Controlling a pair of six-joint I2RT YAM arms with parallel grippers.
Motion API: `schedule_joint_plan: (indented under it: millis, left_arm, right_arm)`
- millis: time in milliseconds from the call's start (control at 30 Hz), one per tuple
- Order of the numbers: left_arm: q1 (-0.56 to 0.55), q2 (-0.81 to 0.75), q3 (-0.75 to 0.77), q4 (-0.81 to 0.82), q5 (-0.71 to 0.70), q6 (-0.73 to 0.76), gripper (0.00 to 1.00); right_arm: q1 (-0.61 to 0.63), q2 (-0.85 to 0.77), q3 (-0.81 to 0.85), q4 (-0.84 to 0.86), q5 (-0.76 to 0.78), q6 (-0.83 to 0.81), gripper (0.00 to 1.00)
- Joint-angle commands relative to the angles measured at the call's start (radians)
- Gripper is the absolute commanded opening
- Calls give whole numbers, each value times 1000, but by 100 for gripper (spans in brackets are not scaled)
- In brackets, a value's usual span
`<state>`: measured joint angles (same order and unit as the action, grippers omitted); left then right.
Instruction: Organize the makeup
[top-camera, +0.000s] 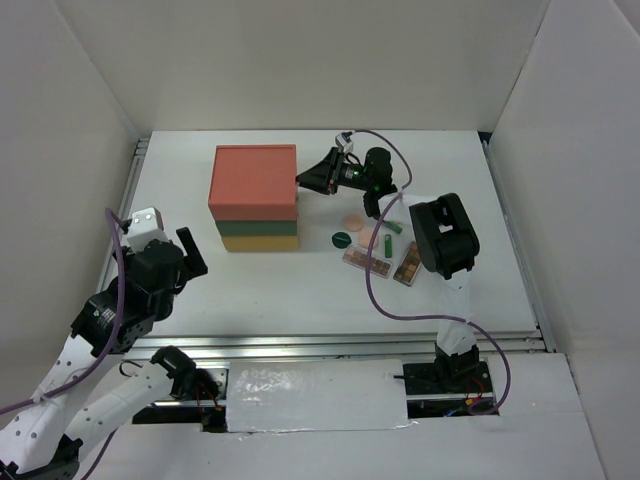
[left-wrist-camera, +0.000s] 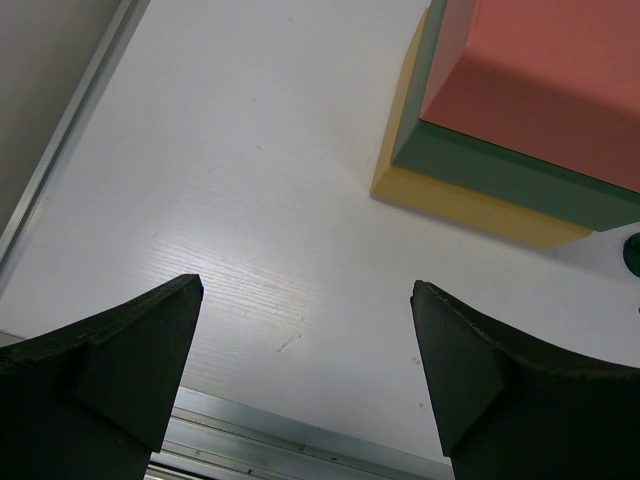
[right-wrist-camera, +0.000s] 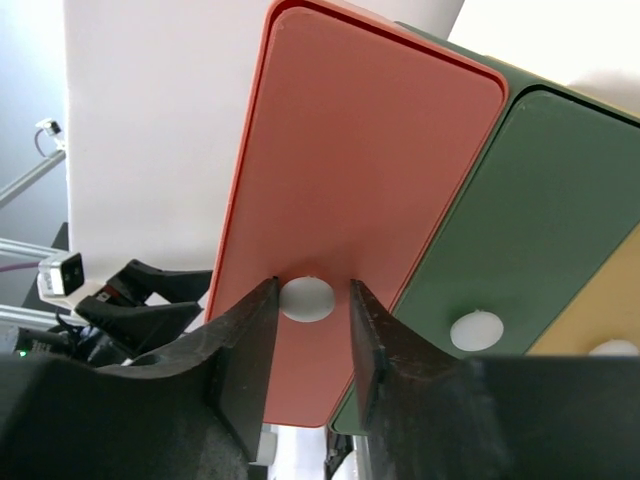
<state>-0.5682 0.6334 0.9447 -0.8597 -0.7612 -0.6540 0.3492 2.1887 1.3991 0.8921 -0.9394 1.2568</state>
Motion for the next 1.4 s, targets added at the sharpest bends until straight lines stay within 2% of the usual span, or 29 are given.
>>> schedule_joint_plan:
  millis: [0,200,700,1000,1100,1133,1200,1233,1333,1367]
  left_arm:
    - [-4,0,20,33,-3,22,99]
    - [-4,0,19,34,-3,22,99]
    - [-4,3,17,39,5,28,99]
    - [-6,8,17,44,11,33,99]
    - [-4,9,17,42,11,33,99]
    - [-4,8,16,45,13,33,99]
    - [-4,9,16,47,14,36,99]
    - [-4,9,16,47,16,34,99]
    - [-4,11,16,47,19,37,99]
    - [-4,11,16,47,19,37,99]
  right_arm:
    - [8,14,-9,80,-18,10,40]
    - [11,25,1,113,-29,41,23]
    - [-91,-81,-80,81,-75,0,20]
    - [-148,-133,-146,74,-107,-19,24]
    - [-161,-158,-160,82,-117,-19,32]
    - [-167,-164,-163,93,-122,-19,45]
    - [-171,-197,-173,100,-133,-22,56]
    - [-174,-213,-181,93,-131,-26,70]
    - [-202,-277,-221,27,-130,-74,96]
    - [-222,-293,-235,7,-125,-86,99]
